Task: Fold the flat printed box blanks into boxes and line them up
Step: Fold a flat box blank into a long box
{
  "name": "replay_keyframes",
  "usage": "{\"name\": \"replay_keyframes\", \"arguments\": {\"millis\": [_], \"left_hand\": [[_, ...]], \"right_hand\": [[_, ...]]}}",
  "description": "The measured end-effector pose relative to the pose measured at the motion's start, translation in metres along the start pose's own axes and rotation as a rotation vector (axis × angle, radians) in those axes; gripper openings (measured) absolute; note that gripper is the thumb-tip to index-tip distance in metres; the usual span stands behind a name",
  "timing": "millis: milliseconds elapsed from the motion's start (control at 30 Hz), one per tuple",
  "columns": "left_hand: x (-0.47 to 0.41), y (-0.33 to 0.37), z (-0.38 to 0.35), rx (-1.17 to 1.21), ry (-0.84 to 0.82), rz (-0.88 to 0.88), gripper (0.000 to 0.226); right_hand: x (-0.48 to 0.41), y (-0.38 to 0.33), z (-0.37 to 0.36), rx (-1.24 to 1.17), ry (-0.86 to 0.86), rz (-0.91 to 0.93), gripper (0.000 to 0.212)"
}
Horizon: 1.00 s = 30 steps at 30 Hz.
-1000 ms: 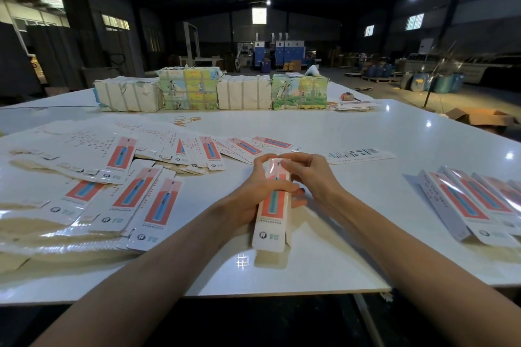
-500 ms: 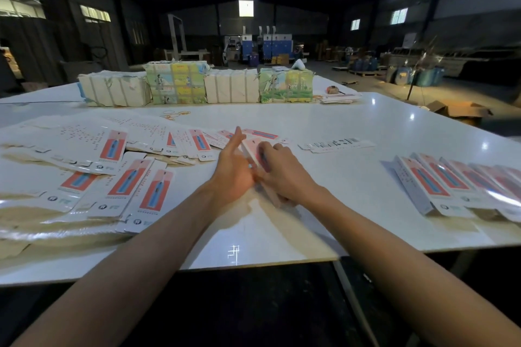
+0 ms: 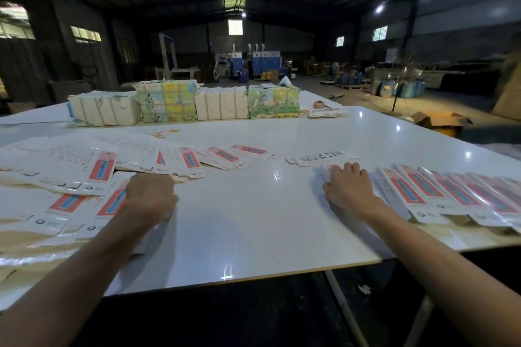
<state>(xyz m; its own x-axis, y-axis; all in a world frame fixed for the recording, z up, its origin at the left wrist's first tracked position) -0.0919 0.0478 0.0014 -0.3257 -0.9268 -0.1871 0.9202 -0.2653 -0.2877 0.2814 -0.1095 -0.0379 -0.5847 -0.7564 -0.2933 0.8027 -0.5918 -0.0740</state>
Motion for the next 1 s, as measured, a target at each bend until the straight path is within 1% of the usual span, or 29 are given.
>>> {"name": "replay_keyframes", "arguments": {"millis": [100, 200, 333, 433, 500, 567, 633, 667, 767, 867, 933, 1000], "left_hand": [[0.010, -0.005, -0.005, -0.086, 0.014, -0.004, 0.032], [0.009, -0.010, -0.005, -0.021, 0.001, 0.038, 0.031], [0.006, -0.017, -0.008, 0.003, -0.069, 0.136, 0.038], [0.001, -0.021, -0.015, 0.079, -0.077, 0.150, 0.038], [-0.003, -0.024, -0.018, 0.130, -0.088, 0.158, 0.046], [-0.010, -0.026, -0.020, 0.133, -0.108, 0.166, 0.059], [-0.016, -0.029, -0.021, 0.104, -0.130, 0.180, 0.064], [-0.018, -0.030, -0.022, 0.100, -0.143, 0.193, 0.060], [-0.023, -0.034, -0.029, 0.071, -0.163, 0.237, 0.040], [-0.025, -0.038, -0.033, 0.039, -0.158, 0.260, 0.037], [-0.025, -0.041, -0.034, 0.055, -0.153, 0.250, 0.034], [-0.026, -0.044, -0.034, 0.067, -0.145, 0.243, 0.038]], "right_hand": [[0.003, 0.025, 0.004, 0.191, 0.046, -0.010, 0.040], [0.007, 0.049, 0.014, 0.304, 0.050, -0.040, 0.035], [0.013, 0.078, 0.024, 0.377, 0.035, -0.097, 0.034], [0.016, 0.089, 0.028, 0.416, 0.046, -0.150, 0.035], [0.017, 0.081, 0.030, 0.405, 0.079, -0.146, 0.040], [0.014, 0.059, 0.033, 0.345, 0.135, -0.096, 0.045], [0.008, 0.028, 0.034, 0.252, 0.184, 0.005, 0.044], [0.006, 0.010, 0.033, 0.204, 0.204, 0.065, 0.042], [-0.001, -0.045, 0.030, 0.088, 0.260, 0.256, 0.036], [-0.004, -0.095, 0.024, -0.016, 0.285, 0.420, 0.031], [-0.003, -0.117, 0.011, -0.075, 0.253, 0.479, 0.027], [0.000, -0.127, -0.007, -0.117, 0.204, 0.507, 0.022]]}}
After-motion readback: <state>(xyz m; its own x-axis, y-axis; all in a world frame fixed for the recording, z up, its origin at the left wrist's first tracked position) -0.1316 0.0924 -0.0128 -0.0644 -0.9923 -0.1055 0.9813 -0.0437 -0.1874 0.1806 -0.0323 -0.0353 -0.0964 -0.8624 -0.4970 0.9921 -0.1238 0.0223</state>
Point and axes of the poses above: each hand's wrist, its own x-axis away from the middle knuckle, its own z-axis out of the back of the hand, y = z × x, the point moved 5 cm from there along -x, towards the middle knuckle, and after that the axes turned 4 degrees about -x, right-handed, at the moved point
